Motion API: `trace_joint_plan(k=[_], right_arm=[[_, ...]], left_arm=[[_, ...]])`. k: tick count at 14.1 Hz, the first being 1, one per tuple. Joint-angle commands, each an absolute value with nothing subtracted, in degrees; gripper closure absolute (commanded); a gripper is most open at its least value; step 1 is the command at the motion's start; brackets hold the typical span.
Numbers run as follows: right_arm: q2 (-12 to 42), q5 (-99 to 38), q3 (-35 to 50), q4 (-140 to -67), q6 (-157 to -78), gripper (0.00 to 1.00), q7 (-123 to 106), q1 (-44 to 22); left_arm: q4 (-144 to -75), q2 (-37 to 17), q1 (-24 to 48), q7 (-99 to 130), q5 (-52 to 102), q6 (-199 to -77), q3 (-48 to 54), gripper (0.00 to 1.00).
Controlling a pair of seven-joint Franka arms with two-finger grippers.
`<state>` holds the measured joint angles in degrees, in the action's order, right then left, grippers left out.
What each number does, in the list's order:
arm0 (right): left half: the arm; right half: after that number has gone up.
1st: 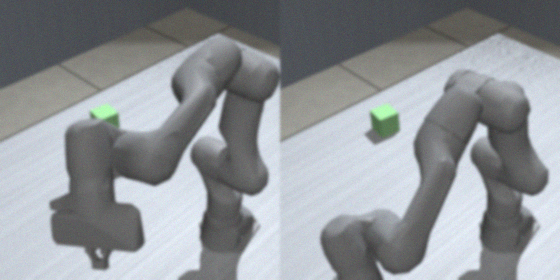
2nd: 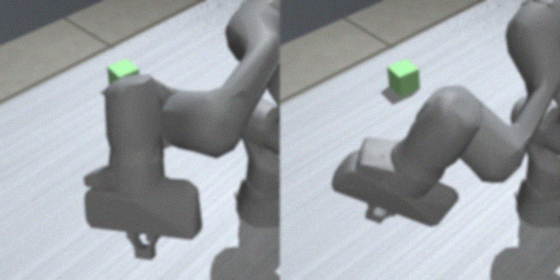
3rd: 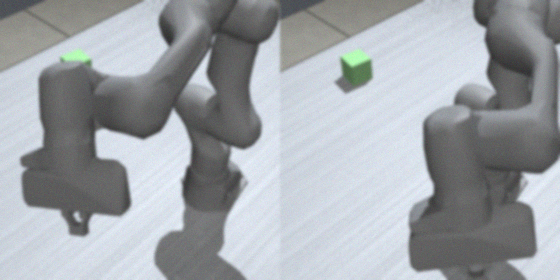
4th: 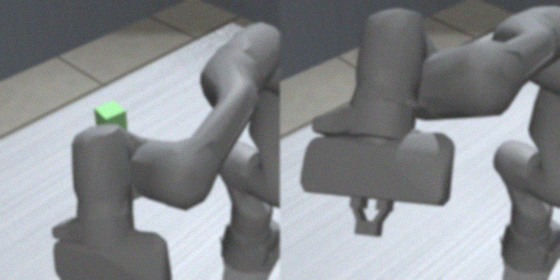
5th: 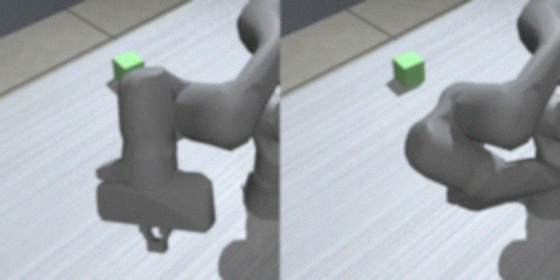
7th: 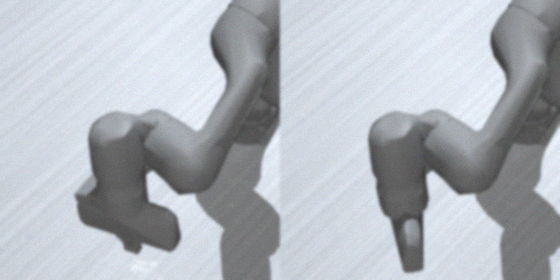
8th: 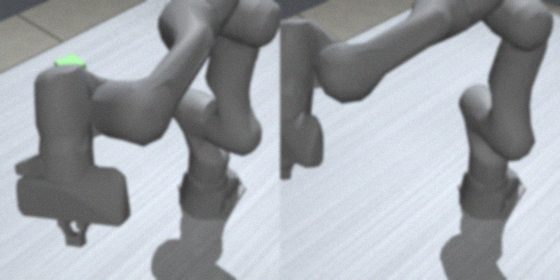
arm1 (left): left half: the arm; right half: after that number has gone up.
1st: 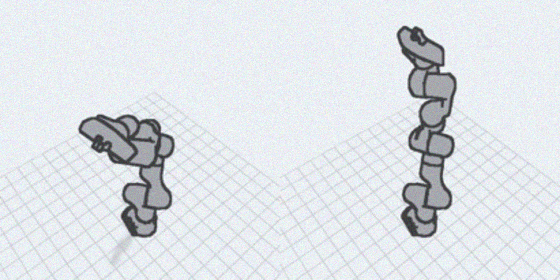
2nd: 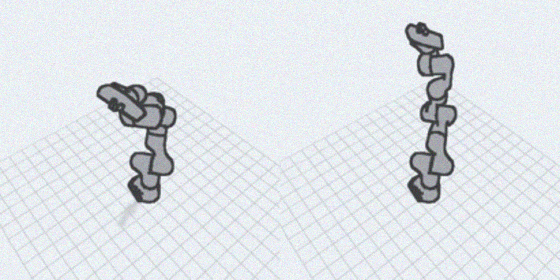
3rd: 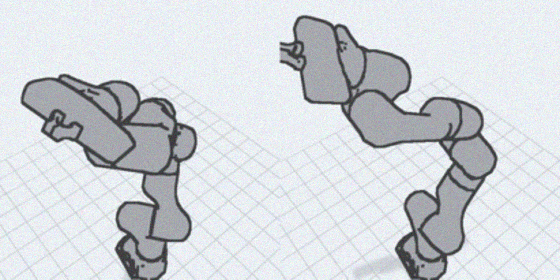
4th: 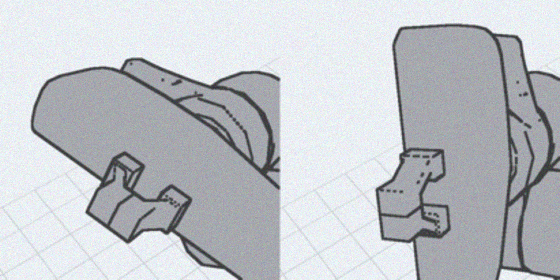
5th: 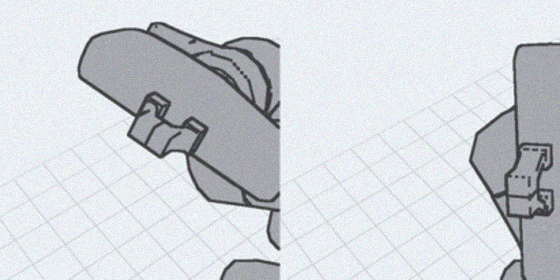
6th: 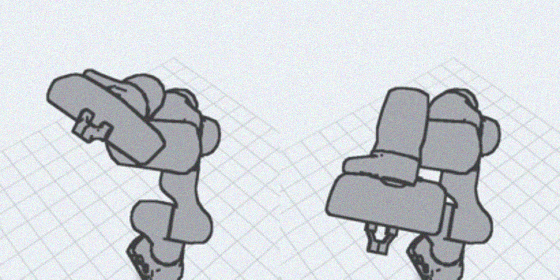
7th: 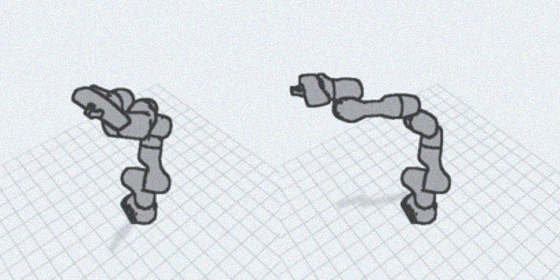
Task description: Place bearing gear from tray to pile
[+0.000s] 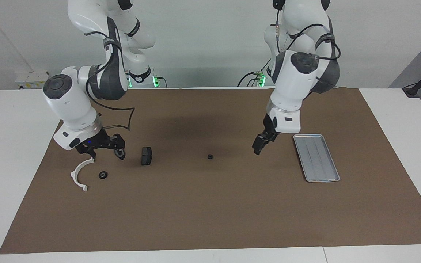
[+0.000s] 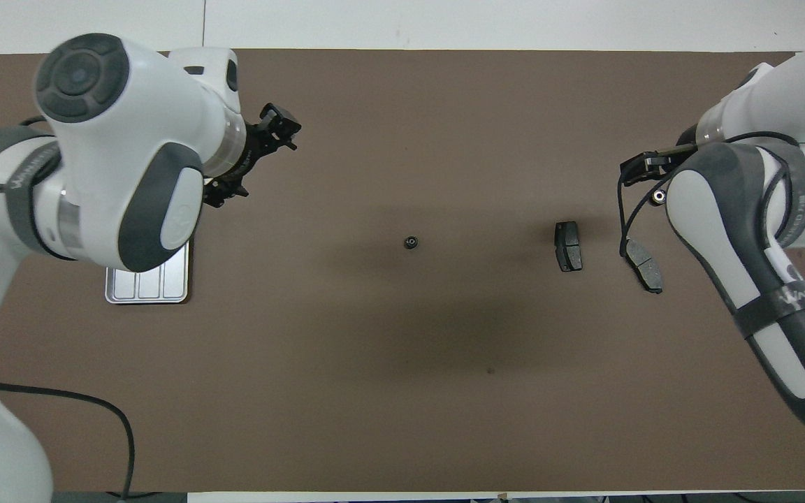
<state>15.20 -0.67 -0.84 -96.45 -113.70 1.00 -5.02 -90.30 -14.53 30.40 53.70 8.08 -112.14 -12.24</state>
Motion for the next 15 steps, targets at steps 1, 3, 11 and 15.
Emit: trace_joint_plan(k=[1, 3, 11, 15], right_arm=[[16.43, -1.06, -0.88, -92.47, -111.71, 0.0, 11.55, -12.18], [17.05, -0.62, -0.88, -92.2, -112.06, 0.0, 19.56, -18.78], [26.88, -1.14, -0.88, -88.42, -117.5, 0.0, 33.75, -32.25], [29.7, -1.05, -0.88, -88.77, -121.37, 0.0, 33.75, -33.13]], left_arm=[[-91.49, -12.05, 26.91, 47.66, 8.09, -108.56, -11.6, 0.0], [-91.14, -9.6, 22.26, 40.91, 8.0, -105.23, -11.6, 0.0], [-90.97, -2.55, 6.96, 16.98, 7.65, -91.41, -7.83, 0.0], [-91.76, -1.76, 5.37, 13.1, 7.65, -90.18, -7.04, 0.0]])
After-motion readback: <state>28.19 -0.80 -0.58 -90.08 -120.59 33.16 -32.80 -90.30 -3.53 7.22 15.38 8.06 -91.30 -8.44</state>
